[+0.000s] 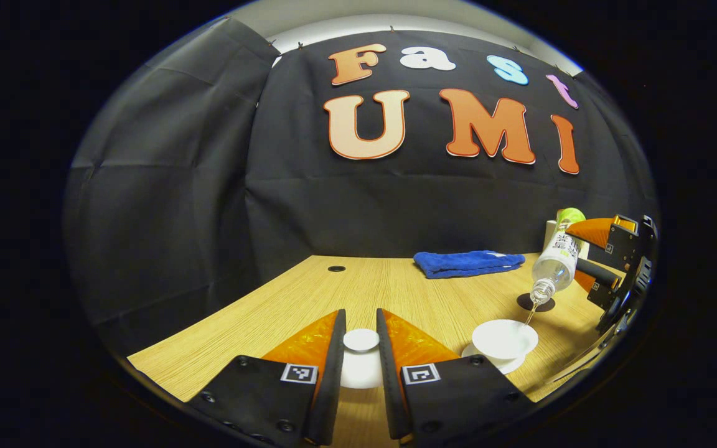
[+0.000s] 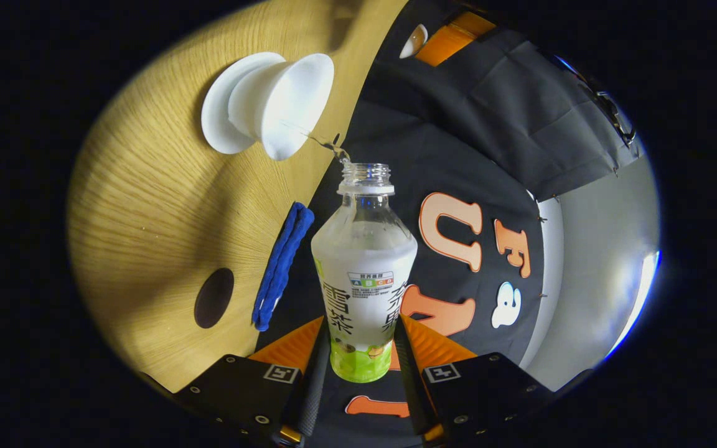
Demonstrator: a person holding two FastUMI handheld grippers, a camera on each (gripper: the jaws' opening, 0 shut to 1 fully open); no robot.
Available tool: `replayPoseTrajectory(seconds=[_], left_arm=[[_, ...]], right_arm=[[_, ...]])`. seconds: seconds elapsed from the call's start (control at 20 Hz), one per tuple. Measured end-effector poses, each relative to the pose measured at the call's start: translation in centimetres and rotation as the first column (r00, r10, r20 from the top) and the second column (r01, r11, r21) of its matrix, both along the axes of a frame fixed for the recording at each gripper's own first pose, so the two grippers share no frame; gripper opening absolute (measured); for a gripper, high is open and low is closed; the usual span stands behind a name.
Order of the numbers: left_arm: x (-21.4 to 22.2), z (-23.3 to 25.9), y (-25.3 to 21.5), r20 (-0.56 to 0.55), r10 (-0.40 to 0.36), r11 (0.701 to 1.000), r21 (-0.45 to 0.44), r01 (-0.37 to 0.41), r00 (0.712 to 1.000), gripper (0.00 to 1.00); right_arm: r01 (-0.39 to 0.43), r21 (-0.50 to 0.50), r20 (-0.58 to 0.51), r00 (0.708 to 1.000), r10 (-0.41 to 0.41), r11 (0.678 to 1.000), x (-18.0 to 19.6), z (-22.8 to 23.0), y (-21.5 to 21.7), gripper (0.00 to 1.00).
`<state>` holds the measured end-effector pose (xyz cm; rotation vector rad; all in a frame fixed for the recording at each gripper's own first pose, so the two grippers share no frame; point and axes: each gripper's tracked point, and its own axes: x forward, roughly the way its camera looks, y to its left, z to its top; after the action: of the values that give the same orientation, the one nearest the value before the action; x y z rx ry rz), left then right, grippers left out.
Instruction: Open the teacup lid with one hand, grasp the water bottle and pour water into the teacup with the other hand; after pouring, place the water bottle on the coaster and then close the teacup lid.
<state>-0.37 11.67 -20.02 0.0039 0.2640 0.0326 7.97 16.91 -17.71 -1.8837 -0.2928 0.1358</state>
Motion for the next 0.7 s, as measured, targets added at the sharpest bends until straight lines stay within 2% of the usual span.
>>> replayPoseTrajectory(seconds=[0.05, 0.1, 0.3, 0.35, 0.4, 0.5, 0.55, 0.7], left_arm=[[0.1, -0.1, -0.1, -0.001, -0.003, 1.0, -0.001, 0.003, 1.0, 0.35], [0.1, 0.0, 0.0, -0.002, -0.003, 1.0, 0.001, 0.003, 1.0, 0.35], [-0.1, 0.4, 0.1, 0.003, -0.004, 1.0, 0.006, 0.004, 1.0, 0.36], [-0.1, 0.4, 0.1, 0.004, -0.006, 1.0, 0.005, 0.006, 1.0, 0.36], [-0.2, 0.5, 0.2, 0.006, -0.004, 1.0, 0.002, 0.004, 1.0, 0.35], [-0.3, 0.6, 0.5, 0.008, -0.001, 1.0, -0.003, 0.001, 1.0, 0.35], [-0.4, 0.6, 0.6, 0.006, 0.0, 1.0, -0.003, 0.0, 1.0, 0.36], [-0.5, 1.0, 0.8, 0.012, 0.001, 1.0, 0.002, -0.001, 1.0, 0.36]], right_arm=[[0.0, -0.002, 0.003, 1.0, 0.0, 1.0, -0.1, 0.0, 0.0, 0.55], [-0.002, -0.006, 0.01, 1.0, 0.002, 1.0, -0.2, 0.1, 0.2, 0.59], [-0.019, -0.048, 0.056, 0.998, 0.022, 0.999, -0.5, 0.2, 0.5, 0.59], [-0.024, -0.059, 0.07, 0.997, 0.029, 0.998, -0.8, 0.2, 0.6, 0.55], [-0.028, -0.066, 0.079, 0.996, 0.033, 0.997, -0.8, 0.1, 0.6, 0.58], [-0.037, -0.086, 0.105, 0.993, 0.046, 0.996, -1.3, 0.1, 0.8, 0.55], [-0.042, -0.097, 0.119, 0.991, 0.054, 0.994, -1.7, 0.1, 0.9, 0.58], [-0.054, -0.123, 0.153, 0.986, 0.073, 0.991, -1.5, 0.1, 0.9, 0.58]])
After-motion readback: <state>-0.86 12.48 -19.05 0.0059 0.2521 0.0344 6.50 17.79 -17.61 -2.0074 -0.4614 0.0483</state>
